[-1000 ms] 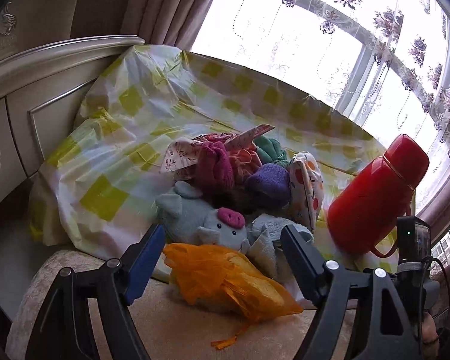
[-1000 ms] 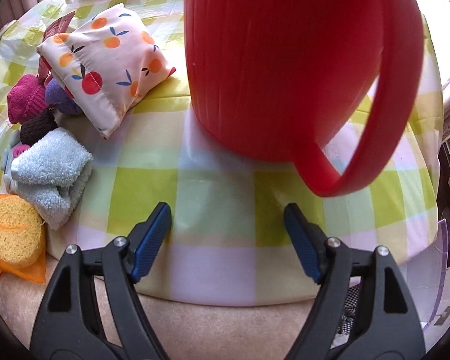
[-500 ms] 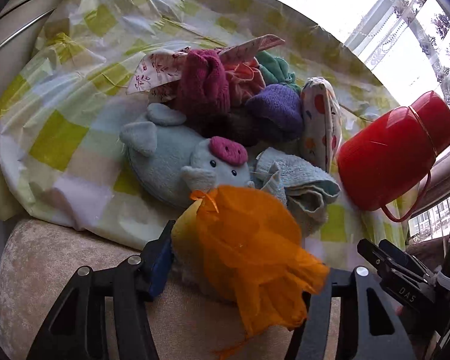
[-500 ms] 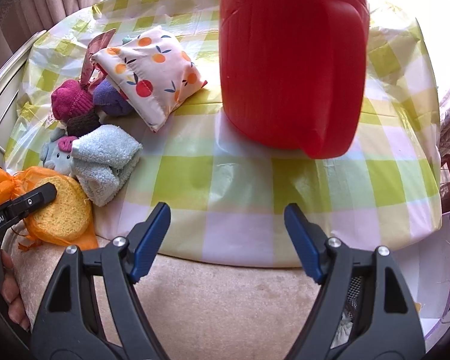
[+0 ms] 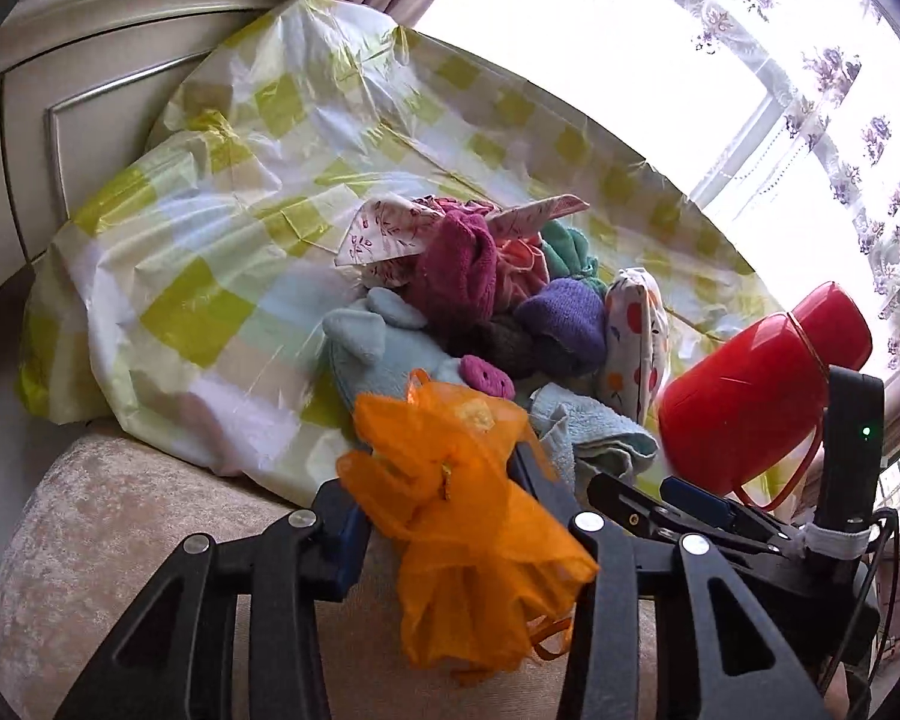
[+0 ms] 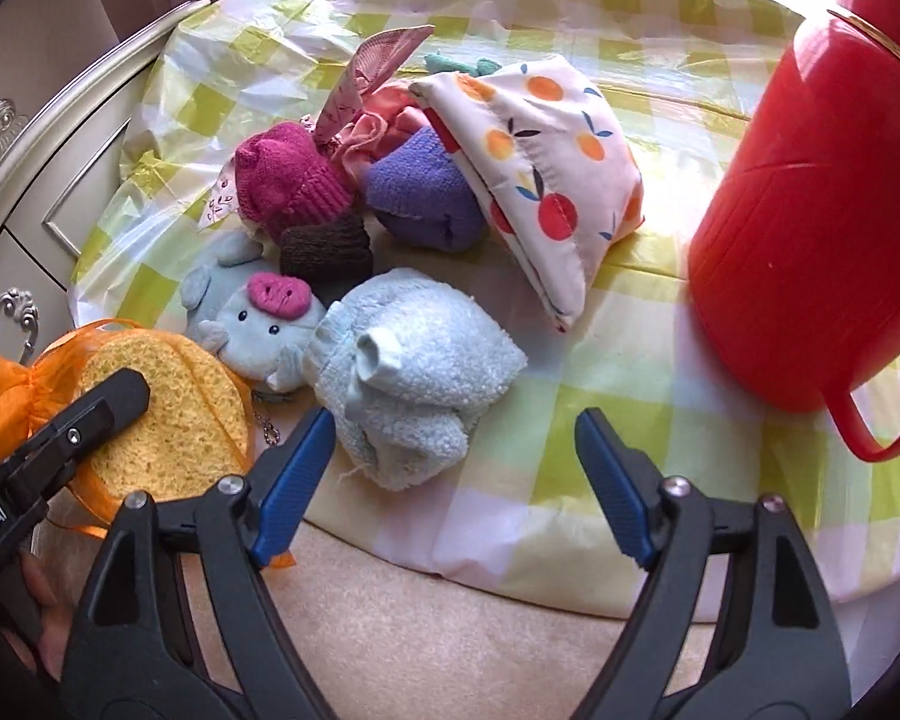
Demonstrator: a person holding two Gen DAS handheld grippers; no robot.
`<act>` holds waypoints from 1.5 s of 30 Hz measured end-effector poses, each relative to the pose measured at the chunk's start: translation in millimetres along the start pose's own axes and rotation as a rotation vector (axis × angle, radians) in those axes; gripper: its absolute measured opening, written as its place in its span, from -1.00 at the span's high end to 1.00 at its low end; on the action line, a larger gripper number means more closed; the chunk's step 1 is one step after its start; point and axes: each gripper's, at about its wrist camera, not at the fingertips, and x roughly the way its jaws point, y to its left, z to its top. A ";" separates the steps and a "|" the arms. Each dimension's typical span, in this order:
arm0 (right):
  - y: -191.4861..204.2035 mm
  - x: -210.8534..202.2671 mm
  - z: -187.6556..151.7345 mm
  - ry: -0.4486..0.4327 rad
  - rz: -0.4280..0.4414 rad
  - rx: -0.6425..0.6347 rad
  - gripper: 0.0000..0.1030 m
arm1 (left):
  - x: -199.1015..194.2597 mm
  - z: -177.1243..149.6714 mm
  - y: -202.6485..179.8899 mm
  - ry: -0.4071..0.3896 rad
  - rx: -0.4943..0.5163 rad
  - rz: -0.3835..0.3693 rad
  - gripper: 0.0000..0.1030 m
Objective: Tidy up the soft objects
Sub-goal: 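Grasp the blue towel with the right tool while the left tool holds the orange mesh bag, then drop the blue towel from the right tool into the box while the left drops the mesh bag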
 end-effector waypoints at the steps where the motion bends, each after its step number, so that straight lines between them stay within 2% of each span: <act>1: 5.2 3.1 2.9 0.002 -0.005 -0.019 -0.72 | -0.7 1.5 3.6 -0.003 -0.014 0.000 0.16; 2: 9.2 5.4 6.1 0.016 -0.012 -0.045 -0.79 | -0.7 1.9 6.0 -0.003 -0.025 -0.002 0.16; 5: 24.5 19.0 8.5 0.049 -0.056 -0.124 -0.79 | -3.9 1.4 10.2 -0.017 -0.040 0.006 0.16; 9: 31.3 38.7 13.0 0.101 -0.101 -0.152 -0.78 | -4.7 0.0 10.8 -0.038 -0.047 0.012 0.19; 12: 35.8 40.3 12.8 0.098 -0.083 -0.165 -0.34 | -3.5 -1.4 10.3 -0.039 -0.046 0.014 0.19; 13: 38.1 38.5 12.1 0.087 -0.088 -0.173 -0.09 | -3.8 -1.5 10.2 -0.039 -0.046 0.011 0.19; 15: 42.2 34.6 9.4 0.070 -0.100 -0.182 0.09 | -3.7 -1.5 10.0 -0.035 -0.045 0.006 0.20; 17: 44.7 25.3 4.9 0.047 -0.093 -0.180 0.19 | -5.1 -1.8 9.5 -0.038 -0.046 0.004 0.20; 24: 40.2 -17.2 -16.6 -0.054 -0.080 -0.146 0.20 | -15.9 -3.4 -1.1 -0.072 -0.011 0.002 0.20; 32: -0.7 -53.1 -39.6 -0.110 -0.037 -0.015 0.20 | -24.8 -9.1 -25.9 -0.082 0.052 -0.007 0.20; 39: -37.8 -86.3 -62.9 -0.146 -0.046 0.080 0.20 | -28.5 -21.6 -60.0 -0.067 0.105 -0.071 0.20; 45: -74.2 -116.1 -88.3 -0.159 -0.095 0.143 0.20 | -33.3 -36.9 -100.2 -0.037 0.166 -0.162 0.20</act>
